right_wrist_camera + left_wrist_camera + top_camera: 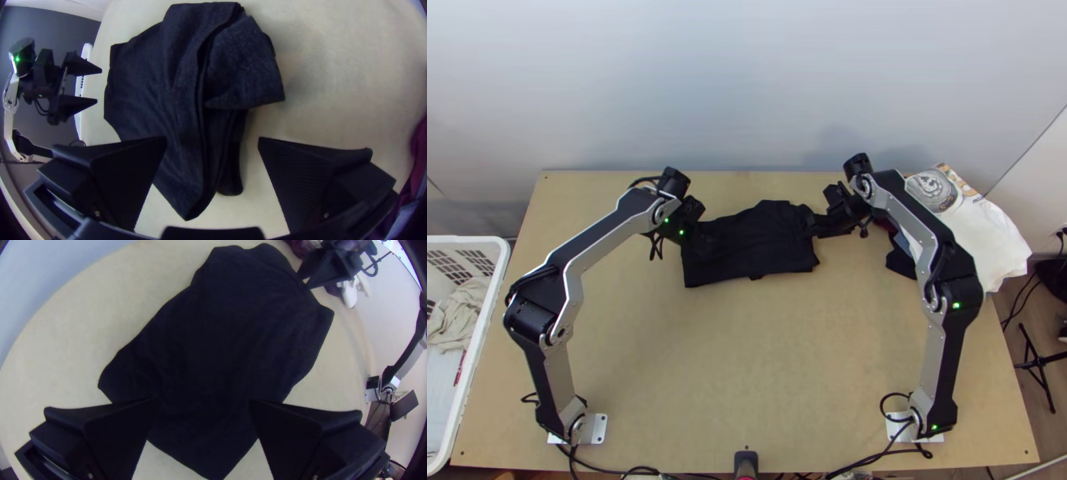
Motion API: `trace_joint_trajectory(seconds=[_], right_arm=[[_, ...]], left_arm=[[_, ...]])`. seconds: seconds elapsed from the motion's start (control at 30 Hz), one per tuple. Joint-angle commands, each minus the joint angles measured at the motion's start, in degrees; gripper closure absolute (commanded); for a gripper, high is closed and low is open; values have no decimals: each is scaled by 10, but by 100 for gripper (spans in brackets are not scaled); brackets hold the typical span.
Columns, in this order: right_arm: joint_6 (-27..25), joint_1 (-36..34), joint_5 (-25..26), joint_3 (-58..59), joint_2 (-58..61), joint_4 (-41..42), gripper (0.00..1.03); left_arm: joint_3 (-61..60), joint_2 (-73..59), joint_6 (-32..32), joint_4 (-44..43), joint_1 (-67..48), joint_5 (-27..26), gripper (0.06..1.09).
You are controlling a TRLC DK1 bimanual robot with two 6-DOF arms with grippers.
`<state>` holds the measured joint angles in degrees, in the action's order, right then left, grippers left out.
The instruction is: Fold the t-shirt
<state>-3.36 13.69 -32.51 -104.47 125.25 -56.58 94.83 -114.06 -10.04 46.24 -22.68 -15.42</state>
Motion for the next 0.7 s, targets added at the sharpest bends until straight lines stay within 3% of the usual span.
trace_joint_trajectory(seconds=[0.0,0.13,0.37,0.67], right_arm=[[2,3,-31,-48,66,-5,8],[2,3,-50,-69,89,-5,8],[37,7,-149,-142,134,-16,8],[45,56,-165,-188,160,-40,10]], left_arm=[[43,26,7,42,-1,-6,11],[62,49,7,65,1,-6,11],[76,81,7,97,22,-7,11],[78,95,-9,119,42,-7,11]])
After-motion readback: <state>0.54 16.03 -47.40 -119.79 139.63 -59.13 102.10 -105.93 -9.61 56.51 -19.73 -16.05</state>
